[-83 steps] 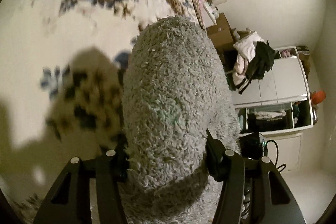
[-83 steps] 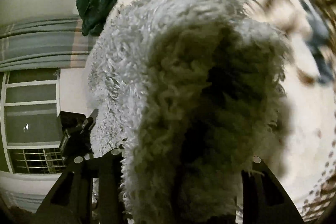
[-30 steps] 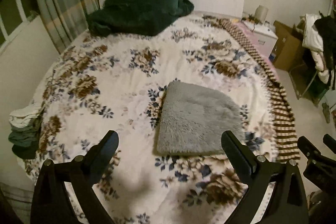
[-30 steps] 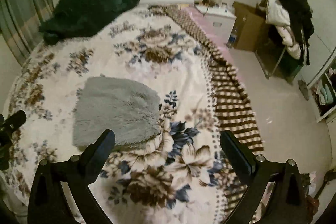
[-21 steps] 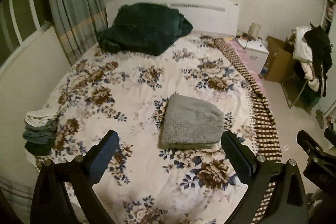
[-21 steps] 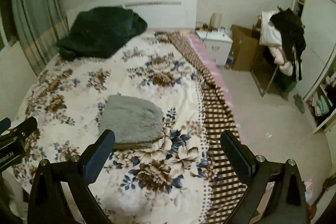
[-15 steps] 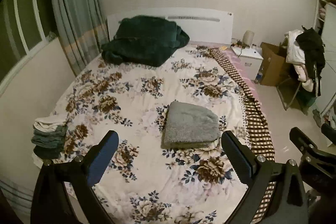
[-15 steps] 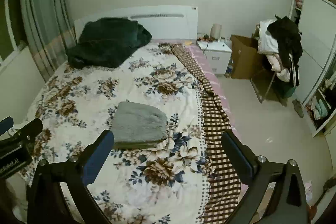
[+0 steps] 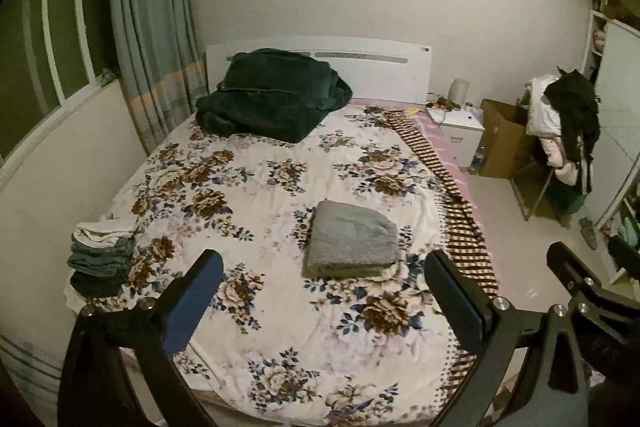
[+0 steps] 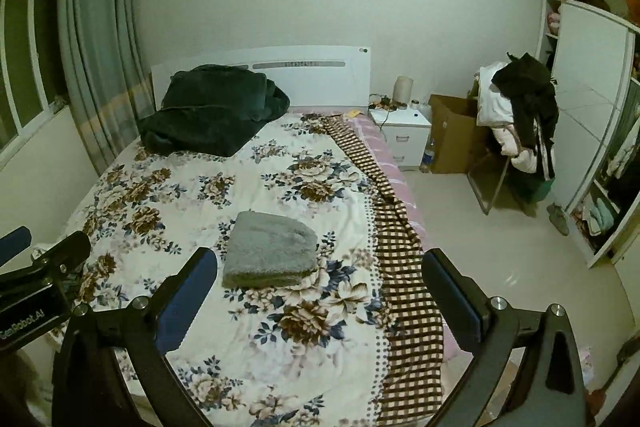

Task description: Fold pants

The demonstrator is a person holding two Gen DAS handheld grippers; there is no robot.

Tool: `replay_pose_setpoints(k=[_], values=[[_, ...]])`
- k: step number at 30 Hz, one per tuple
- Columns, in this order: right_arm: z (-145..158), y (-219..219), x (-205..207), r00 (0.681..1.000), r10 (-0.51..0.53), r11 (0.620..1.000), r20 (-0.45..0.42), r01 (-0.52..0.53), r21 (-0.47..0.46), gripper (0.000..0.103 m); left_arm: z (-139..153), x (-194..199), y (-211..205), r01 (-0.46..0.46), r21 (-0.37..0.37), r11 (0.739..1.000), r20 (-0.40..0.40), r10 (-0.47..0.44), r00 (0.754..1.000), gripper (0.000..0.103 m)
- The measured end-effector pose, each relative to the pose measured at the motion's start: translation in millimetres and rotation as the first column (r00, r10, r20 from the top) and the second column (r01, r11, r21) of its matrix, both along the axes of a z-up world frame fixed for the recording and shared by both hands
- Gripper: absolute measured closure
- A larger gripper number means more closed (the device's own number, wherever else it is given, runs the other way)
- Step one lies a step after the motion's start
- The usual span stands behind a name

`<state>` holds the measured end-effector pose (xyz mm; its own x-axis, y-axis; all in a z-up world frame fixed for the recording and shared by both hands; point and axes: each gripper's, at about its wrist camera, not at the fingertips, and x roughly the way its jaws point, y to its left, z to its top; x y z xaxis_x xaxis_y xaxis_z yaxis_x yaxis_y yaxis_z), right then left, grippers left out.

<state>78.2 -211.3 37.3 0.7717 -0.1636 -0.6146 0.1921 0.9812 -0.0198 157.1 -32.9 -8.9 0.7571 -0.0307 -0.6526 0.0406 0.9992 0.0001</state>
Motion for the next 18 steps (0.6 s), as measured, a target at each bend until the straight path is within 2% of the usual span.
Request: replay_pose_setpoints(k=[18], values=[[11.0,-11.2,-22.5,1.000,0.007,1.000,-0.003,-0.007,0.007,0.000,2.5,-22.4,-9.9,-0.007,0.035,0.999,0.025,0.006,1.000,0.000]])
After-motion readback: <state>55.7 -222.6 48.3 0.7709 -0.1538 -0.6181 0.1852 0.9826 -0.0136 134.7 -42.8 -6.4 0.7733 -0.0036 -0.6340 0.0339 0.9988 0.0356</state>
